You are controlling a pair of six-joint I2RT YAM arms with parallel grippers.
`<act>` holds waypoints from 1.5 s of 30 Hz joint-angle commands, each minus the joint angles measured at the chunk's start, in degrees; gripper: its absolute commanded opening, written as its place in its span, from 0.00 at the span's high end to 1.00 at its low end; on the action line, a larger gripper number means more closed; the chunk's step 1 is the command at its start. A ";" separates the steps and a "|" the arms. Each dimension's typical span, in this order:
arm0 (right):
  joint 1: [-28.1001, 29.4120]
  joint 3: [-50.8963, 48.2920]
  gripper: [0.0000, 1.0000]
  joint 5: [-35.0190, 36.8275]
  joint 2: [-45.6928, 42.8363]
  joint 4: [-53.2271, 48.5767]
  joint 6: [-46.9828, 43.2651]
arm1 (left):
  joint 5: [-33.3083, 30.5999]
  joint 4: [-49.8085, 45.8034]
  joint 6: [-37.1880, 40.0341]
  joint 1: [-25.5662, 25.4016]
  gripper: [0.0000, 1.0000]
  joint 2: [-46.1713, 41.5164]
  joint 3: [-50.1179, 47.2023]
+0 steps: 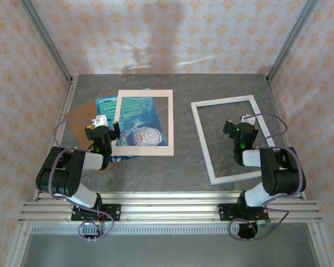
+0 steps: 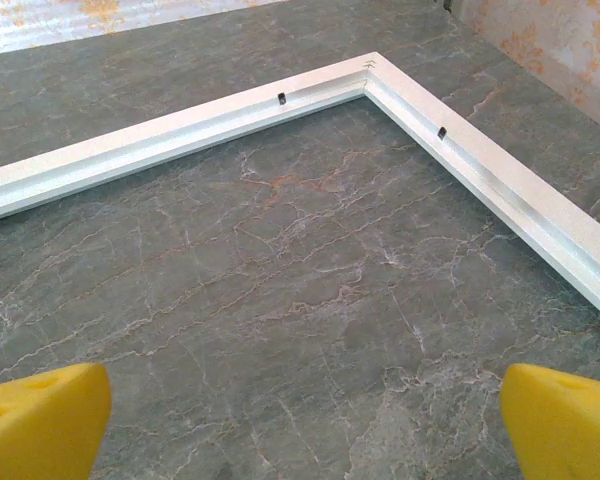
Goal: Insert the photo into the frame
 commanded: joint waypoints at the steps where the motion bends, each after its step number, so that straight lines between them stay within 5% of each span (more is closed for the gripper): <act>1: 0.17 0.84 0.01 0.89 0.14 0.99 -0.44 | -1.06 1.55 0.47 0.42 0.00 -0.01 0.65; 29: 0.24 1.74 0.01 1.13 -1.19 -1.34 -0.44 | -1.01 1.55 0.49 0.41 0.00 -0.01 0.71; 31: 0.80 3.62 0.01 2.32 -3.62 -5.86 -0.96 | -0.08 1.31 1.23 0.27 0.00 -0.98 0.54; 36: 2.76 12.91 0.01 1.56 -9.27 -27.32 -0.15 | -4.97 -18.54 0.79 -1.22 0.00 -11.73 6.98; 45: 8.54 35.60 0.06 -13.23 -5.43 -73.03 9.03 | -1.43 -53.03 -23.10 -2.01 0.00 -19.05 20.68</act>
